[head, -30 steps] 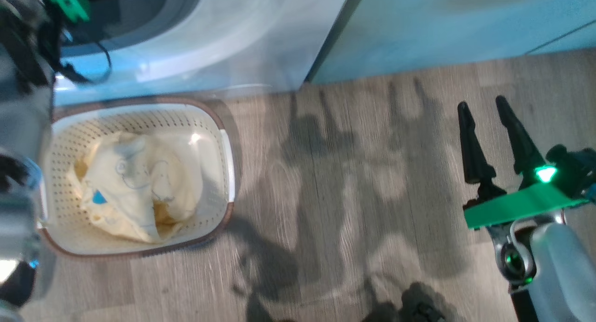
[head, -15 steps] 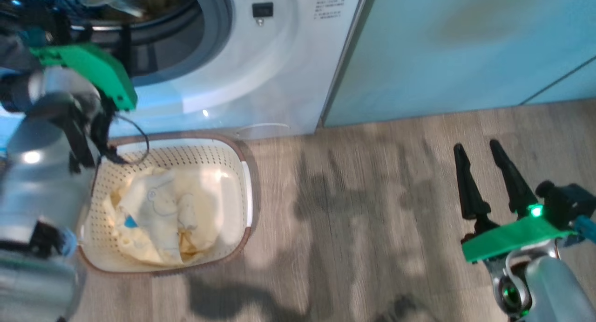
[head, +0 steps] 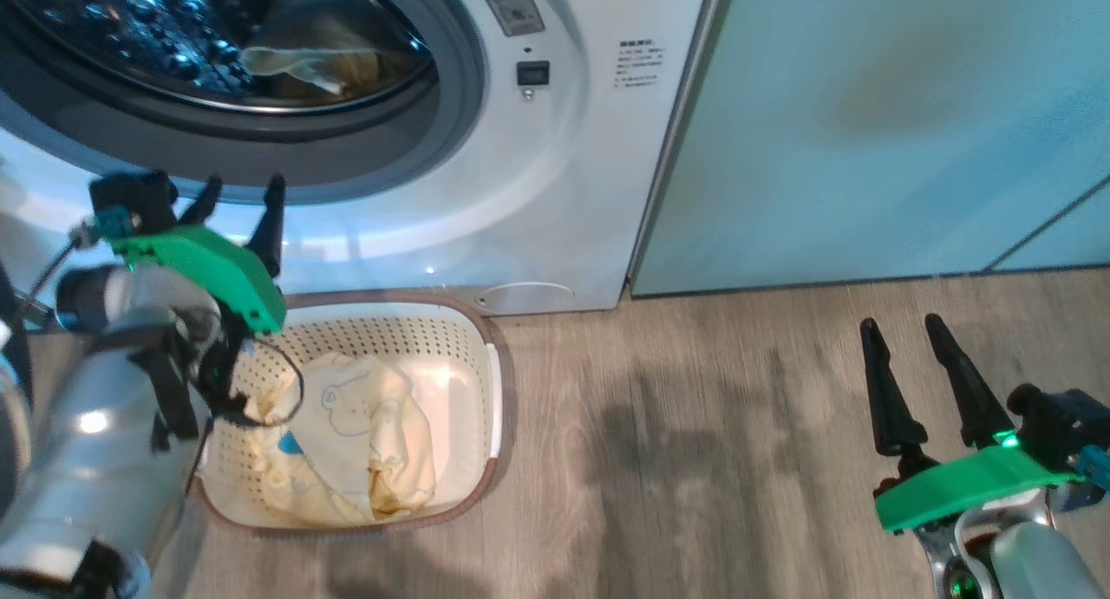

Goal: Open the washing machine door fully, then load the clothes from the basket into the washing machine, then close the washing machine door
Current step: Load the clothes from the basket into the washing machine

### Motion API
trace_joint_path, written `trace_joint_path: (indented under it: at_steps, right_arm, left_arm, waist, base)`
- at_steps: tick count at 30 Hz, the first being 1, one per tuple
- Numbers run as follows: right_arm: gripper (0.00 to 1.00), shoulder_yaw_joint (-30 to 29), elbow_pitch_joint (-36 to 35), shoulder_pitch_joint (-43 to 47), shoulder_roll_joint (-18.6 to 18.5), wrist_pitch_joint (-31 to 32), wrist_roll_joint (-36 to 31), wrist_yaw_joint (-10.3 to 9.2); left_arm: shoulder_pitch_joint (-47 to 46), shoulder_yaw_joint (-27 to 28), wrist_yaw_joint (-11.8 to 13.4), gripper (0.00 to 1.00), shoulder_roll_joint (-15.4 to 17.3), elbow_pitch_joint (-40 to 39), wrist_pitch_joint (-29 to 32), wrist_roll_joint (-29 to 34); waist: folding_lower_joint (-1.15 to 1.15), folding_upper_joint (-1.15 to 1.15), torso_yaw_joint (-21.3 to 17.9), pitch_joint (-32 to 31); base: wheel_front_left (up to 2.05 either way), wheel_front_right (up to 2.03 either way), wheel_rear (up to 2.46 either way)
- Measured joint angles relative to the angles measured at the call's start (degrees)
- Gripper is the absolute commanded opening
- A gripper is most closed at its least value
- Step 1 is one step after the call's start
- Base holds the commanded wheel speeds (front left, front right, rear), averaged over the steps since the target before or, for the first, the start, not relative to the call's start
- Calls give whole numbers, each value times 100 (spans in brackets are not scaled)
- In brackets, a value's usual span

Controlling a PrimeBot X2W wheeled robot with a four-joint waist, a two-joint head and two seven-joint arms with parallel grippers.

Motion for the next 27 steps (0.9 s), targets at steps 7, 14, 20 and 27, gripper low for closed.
trace_joint_path:
  at_steps: [7, 14, 20, 27]
  right_arm:
    - [100, -32, 7, 93, -7, 0, 32, 0]
    - [100, -48, 12, 281, -9, 0, 32, 0]
    - [100, -90, 14, 406, -8, 0, 32, 0]
    - [100, -118, 22, 687, -4, 0, 32, 0]
  left_arm:
    - [817, 533, 3, 100, 5, -917, -16, 44]
    - [1834, 1221, 5, 100, -23, -1750, -26, 372]
    - [2653, 1815, 3, 100, -204, -2375, -43, 664]
    - [3466, 2216, 2, 100, -374, -2784, -43, 843]
  waist:
    - [0, 0, 138, -261]
    - [0, 0, 192, -481]
    - [0, 0, 214, -714]
    - [0, 0, 267, -999]
  base:
    - [0, 0, 0]
    - [0, 0, 0]
    - [0, 0, 0]
    - [0, 0, 0]
